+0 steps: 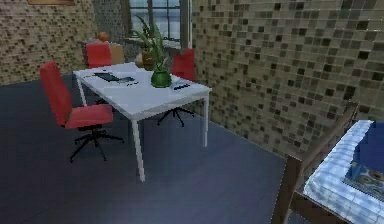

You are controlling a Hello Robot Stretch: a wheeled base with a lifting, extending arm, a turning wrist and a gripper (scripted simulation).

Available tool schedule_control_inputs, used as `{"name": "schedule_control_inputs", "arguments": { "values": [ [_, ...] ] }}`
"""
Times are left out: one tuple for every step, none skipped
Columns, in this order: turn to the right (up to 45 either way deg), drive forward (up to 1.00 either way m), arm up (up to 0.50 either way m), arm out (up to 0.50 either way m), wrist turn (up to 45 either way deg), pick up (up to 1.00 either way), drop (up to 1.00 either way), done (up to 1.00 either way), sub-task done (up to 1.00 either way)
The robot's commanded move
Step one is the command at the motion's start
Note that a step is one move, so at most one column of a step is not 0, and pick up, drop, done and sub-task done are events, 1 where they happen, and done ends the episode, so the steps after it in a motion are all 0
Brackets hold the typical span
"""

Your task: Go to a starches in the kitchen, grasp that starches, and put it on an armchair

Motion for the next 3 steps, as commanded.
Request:
{"name": "schedule_control_inputs", "arguments": {
  "values": [
    [-39.0, 0.00, 0.00, 0.00, 0.0, 0.00, 0.00, 0.00, 0.00],
    [-3.0, 0.00, 0.00, 0.00, 0.0, 0.00, 0.00, 0.00, 0.00],
    [45.0, 0.00, 0.00, 0.00, 0.0, 0.00, 0.00, 0.00, 0.00]
  ]
}}
